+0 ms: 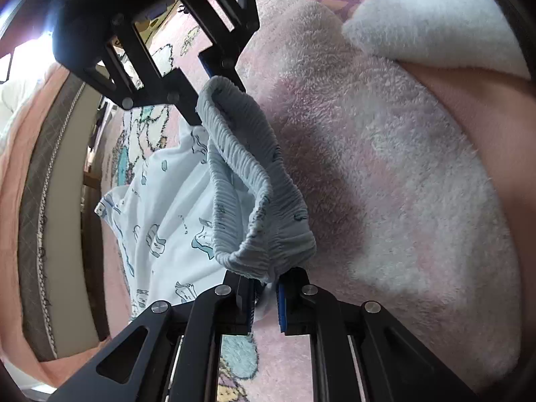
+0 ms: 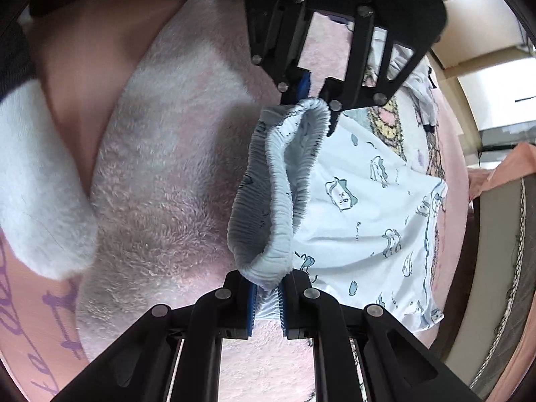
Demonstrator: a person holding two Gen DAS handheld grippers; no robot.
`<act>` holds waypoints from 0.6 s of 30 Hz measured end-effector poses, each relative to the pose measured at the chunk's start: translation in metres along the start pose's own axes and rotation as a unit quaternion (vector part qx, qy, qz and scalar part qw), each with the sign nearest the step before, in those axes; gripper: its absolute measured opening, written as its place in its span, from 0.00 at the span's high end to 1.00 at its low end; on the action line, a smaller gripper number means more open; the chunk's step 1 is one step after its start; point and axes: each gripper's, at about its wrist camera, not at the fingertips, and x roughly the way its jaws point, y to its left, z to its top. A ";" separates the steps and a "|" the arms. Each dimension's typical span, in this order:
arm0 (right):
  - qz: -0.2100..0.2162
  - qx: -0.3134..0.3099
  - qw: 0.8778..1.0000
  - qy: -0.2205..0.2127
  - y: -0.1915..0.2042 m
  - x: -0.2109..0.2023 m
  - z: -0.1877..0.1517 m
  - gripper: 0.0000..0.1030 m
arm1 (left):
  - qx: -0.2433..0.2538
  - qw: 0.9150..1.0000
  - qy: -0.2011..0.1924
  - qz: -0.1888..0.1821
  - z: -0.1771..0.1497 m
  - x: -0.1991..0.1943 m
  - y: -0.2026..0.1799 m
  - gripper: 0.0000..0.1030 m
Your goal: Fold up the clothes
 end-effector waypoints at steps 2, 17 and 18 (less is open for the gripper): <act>0.002 0.005 1.000 -0.001 -0.004 -0.002 -0.002 0.90 | -0.002 1.000 -0.001 -0.004 0.001 -0.001 0.002 0.92; 0.034 0.002 0.999 -0.003 0.017 -0.029 0.002 0.90 | 0.030 0.999 -0.001 -0.030 0.008 -0.014 -0.008 0.92; 0.035 0.000 0.999 -0.004 0.020 -0.031 0.004 0.90 | 0.030 0.999 -0.002 -0.034 0.007 -0.015 -0.008 0.92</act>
